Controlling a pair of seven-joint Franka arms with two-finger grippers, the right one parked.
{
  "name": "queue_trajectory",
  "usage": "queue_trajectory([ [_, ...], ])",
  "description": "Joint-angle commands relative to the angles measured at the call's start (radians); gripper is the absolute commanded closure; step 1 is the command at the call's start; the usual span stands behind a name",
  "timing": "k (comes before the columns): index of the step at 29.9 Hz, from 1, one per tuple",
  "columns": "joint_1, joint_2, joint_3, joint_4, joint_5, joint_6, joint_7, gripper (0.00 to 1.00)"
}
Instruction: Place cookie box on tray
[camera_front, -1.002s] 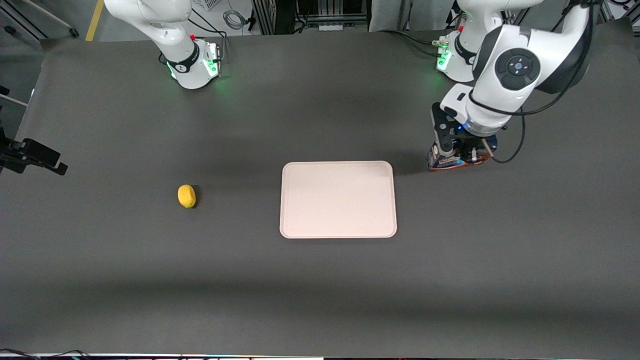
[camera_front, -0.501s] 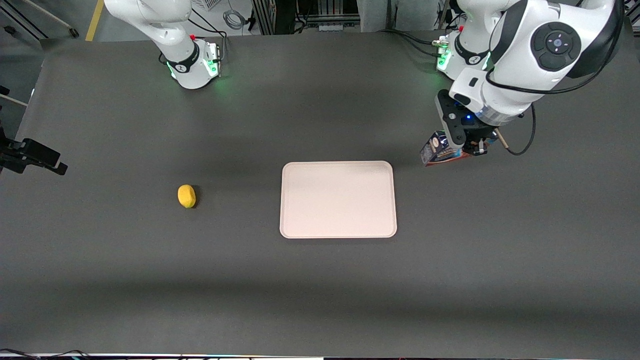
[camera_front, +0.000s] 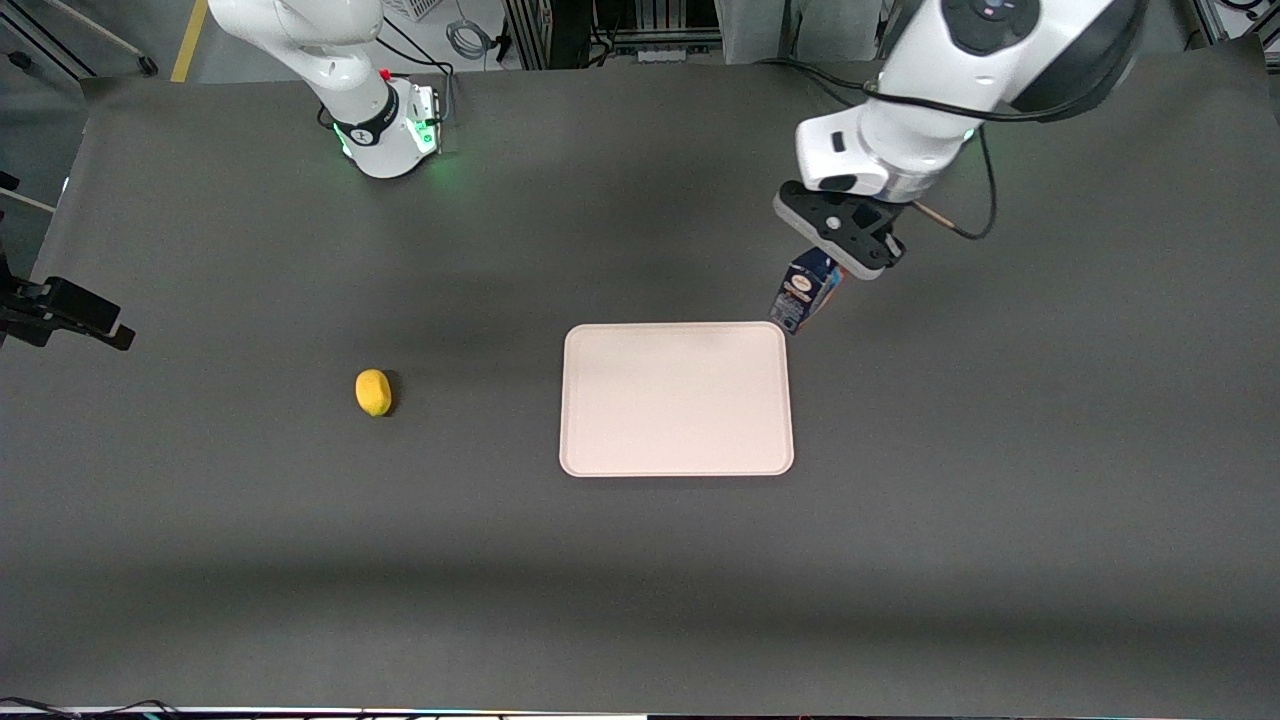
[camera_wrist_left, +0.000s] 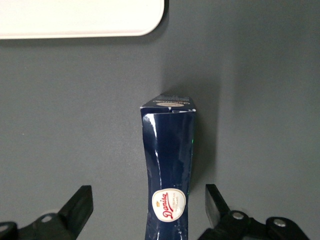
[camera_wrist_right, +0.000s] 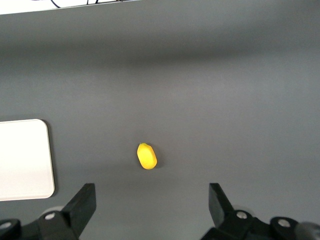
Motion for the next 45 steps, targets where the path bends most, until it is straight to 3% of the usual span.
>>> queue_trajectory([
  [1, 0.001, -0.056, -0.014, 0.049, -0.053, -0.088, 0.072, 0.0],
  [8, 0.003, -0.175, -0.014, 0.184, -0.316, -0.301, 0.361, 0.0],
  [12, 0.006, -0.279, 0.014, 0.222, -0.396, -0.413, 0.459, 0.0],
  [17, 0.006, -0.427, 0.1, 0.225, -0.428, -0.488, 0.661, 0.0],
  [23, 0.001, -0.574, 0.301, 0.219, -0.581, -0.573, 0.92, 0.0],
  [30, -0.008, -0.677, 0.454, 0.179, -0.575, -0.605, 0.984, 0.0],
  [45, -0.005, -0.757, 0.552, 0.083, -0.554, -0.55, 0.984, 0.0],
])
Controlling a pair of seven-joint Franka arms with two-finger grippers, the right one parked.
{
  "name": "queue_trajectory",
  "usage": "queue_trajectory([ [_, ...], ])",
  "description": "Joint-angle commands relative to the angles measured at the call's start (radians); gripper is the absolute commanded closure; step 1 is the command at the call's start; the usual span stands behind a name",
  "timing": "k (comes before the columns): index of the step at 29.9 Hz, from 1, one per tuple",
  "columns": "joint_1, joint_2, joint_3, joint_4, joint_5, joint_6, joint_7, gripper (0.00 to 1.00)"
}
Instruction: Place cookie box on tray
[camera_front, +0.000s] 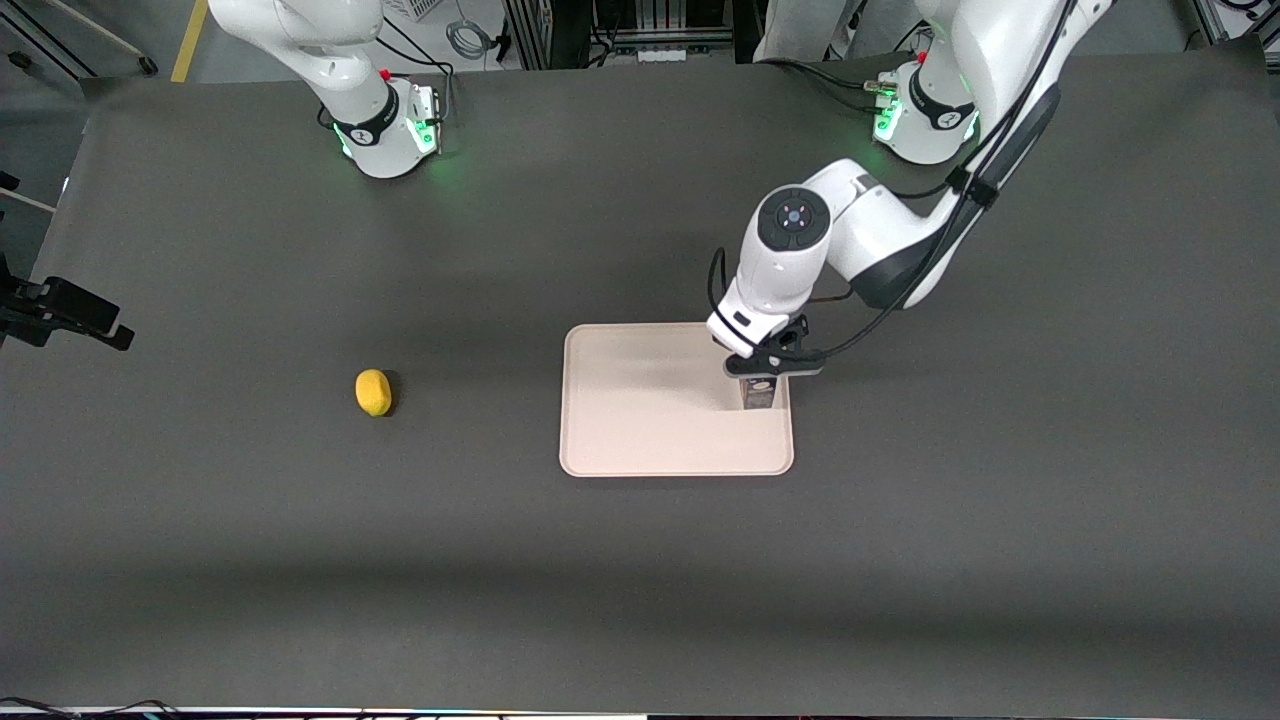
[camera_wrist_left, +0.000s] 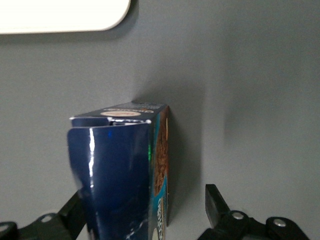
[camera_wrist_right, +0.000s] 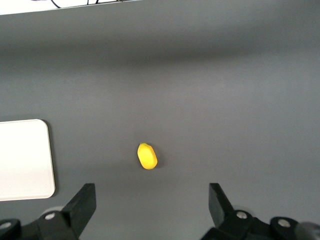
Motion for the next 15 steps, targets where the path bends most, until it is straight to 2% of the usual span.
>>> queue_trajectory([
  [1, -0.013, -0.03, 0.034, -0.05, 0.007, 0.034, 0.004, 0.0],
  [15, -0.039, -0.002, 0.036, -0.049, 0.02, 0.037, -0.018, 0.0],
])
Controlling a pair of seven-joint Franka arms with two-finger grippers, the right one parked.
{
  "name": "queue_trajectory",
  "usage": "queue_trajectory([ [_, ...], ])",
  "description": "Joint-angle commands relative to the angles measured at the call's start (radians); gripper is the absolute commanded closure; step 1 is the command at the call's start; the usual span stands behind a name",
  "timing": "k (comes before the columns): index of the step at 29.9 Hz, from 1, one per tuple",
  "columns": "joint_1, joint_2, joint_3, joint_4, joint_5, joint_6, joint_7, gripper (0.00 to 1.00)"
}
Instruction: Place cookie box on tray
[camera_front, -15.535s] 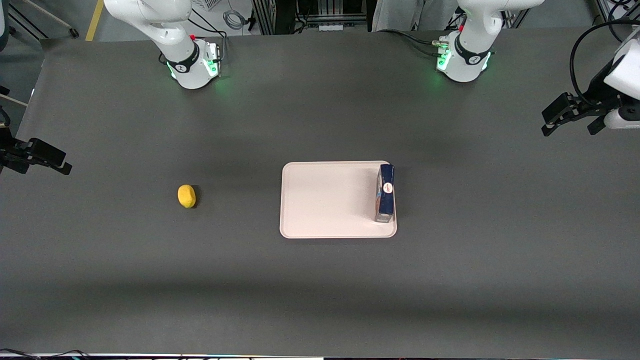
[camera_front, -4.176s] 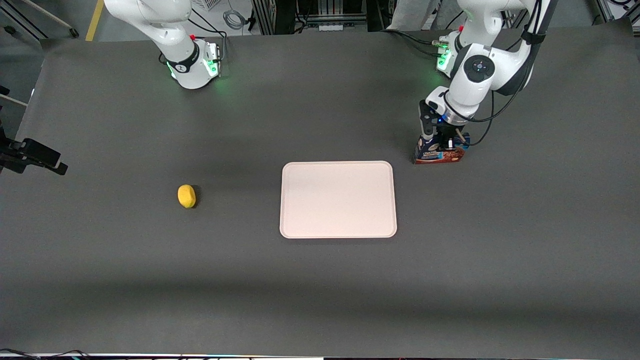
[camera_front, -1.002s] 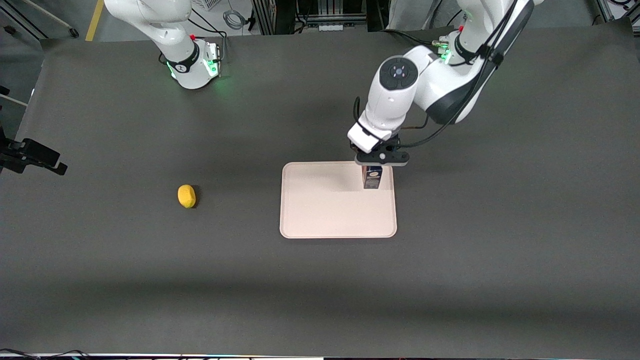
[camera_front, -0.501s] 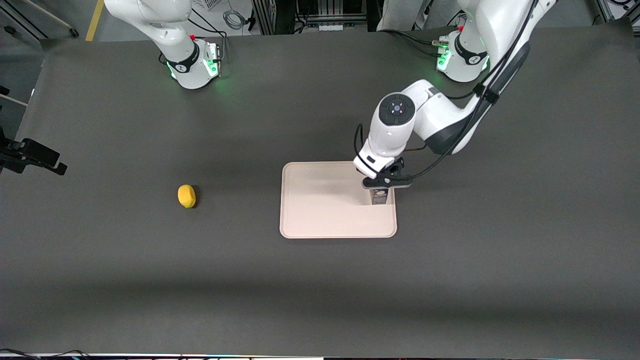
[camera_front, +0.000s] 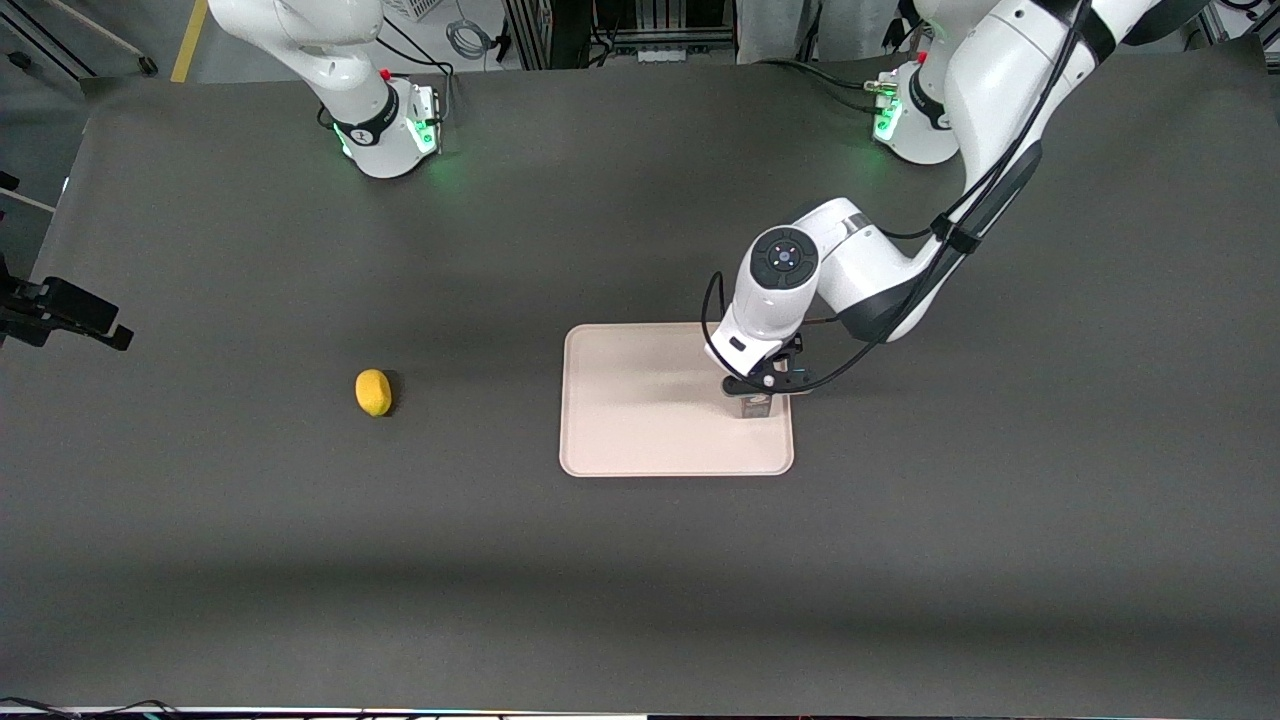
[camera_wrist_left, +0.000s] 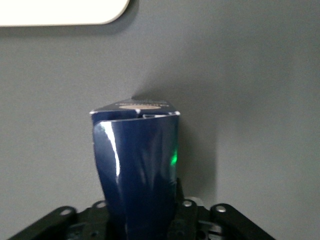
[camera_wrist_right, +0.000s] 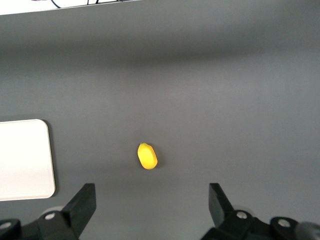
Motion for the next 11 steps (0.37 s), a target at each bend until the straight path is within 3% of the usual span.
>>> queue_trajectory([
  [1, -0.042, -0.008, 0.011, -0.008, 0.014, 0.005, -0.019, 0.0],
  [11, -0.071, -0.011, 0.027, -0.006, 0.014, -0.008, -0.04, 0.0],
])
